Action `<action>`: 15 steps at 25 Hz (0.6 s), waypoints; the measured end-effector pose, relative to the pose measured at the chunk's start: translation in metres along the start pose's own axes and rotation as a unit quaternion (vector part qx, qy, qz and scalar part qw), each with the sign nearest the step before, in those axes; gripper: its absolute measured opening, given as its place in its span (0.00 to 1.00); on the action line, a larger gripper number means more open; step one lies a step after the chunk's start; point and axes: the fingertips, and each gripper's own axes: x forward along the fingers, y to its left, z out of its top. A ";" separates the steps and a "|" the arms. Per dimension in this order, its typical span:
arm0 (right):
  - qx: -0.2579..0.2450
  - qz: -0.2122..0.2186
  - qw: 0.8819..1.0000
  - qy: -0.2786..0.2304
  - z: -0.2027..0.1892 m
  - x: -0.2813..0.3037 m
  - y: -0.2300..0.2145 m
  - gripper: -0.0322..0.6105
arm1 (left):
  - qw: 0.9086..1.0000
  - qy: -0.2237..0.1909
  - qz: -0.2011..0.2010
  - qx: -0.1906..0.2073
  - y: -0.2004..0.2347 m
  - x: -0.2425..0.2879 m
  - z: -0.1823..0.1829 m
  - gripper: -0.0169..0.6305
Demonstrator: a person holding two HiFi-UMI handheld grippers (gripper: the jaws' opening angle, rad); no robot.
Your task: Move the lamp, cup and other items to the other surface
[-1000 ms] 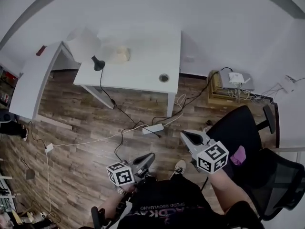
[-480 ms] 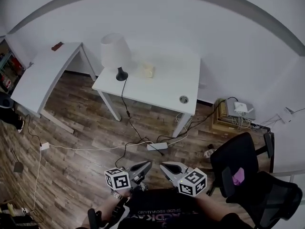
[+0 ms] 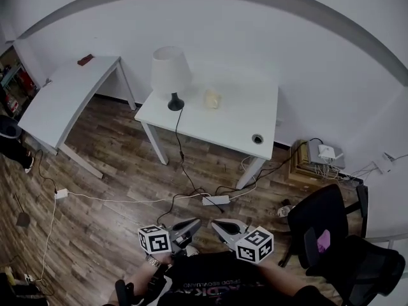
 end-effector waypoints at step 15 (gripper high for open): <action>0.008 0.009 1.000 0.009 -0.013 0.020 0.020 0.05 | 1.000 -0.013 -0.010 -0.003 0.000 -0.031 -0.001 0.02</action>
